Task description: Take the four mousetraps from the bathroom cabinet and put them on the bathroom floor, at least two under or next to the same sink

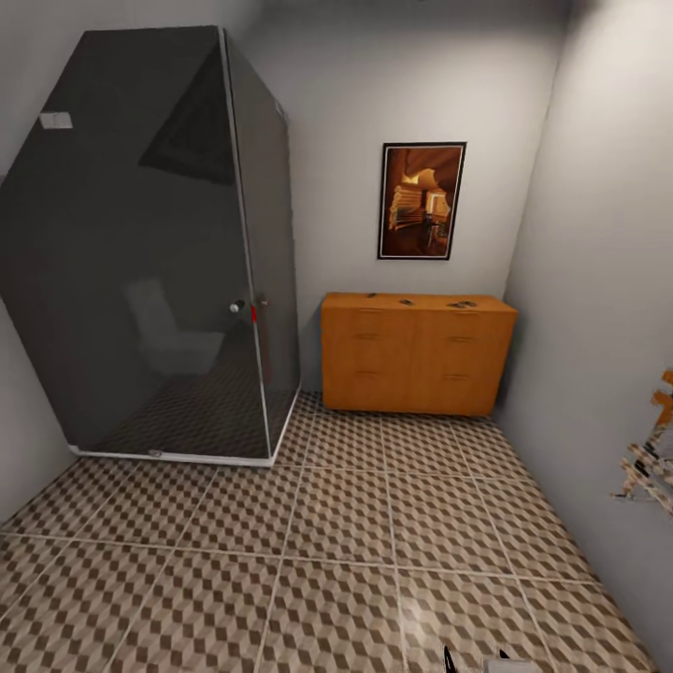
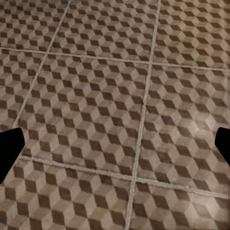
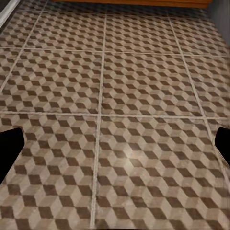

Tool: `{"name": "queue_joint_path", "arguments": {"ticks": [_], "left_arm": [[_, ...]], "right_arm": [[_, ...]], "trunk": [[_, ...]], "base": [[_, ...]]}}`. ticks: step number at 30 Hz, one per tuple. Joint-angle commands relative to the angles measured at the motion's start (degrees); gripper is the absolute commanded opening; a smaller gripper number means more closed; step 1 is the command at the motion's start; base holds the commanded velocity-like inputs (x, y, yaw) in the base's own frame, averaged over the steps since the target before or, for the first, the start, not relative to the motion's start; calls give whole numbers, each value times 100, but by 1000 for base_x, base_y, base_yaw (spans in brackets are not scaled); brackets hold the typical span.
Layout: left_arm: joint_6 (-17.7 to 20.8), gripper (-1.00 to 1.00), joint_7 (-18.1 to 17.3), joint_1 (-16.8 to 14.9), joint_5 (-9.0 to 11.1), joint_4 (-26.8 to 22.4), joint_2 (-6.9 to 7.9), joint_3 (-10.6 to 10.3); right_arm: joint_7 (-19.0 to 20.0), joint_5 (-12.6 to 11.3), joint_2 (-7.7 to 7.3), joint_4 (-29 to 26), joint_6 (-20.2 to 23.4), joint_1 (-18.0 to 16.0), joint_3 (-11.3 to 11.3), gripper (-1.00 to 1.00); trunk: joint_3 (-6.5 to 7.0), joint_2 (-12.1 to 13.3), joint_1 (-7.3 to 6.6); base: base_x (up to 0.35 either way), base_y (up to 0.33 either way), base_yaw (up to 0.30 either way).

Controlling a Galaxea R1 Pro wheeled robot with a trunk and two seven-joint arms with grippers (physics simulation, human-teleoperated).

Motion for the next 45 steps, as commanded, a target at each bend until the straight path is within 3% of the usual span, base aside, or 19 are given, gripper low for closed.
{"name": "queue_joint_path", "arguments": {"ticks": [1,19,27,45], "left_arm": [[-16,100,19,-2,2,1,1,-3],[-16,100,19,-1,2,21,1,-2],[-1,100,19,-1,2,43,-26,2],[8,100,19,-4,2,123,-34,11]], "right_arm": [[-22,3,1,5,-16,-5,4,100],[-24,3,1,5,-16,-5,4,100],[-42,3,1,5,-16,-5,4,100],[-49,3,1,5,-16,-5,4,100]], "trunk": [[-6,-3,0],[-6,-3,0],[-6,-3,0],[-6,-3,0]], "base": [[0,0,-292],[0,0,-274],[32,-34,-37],[226,-233,-1]]}}
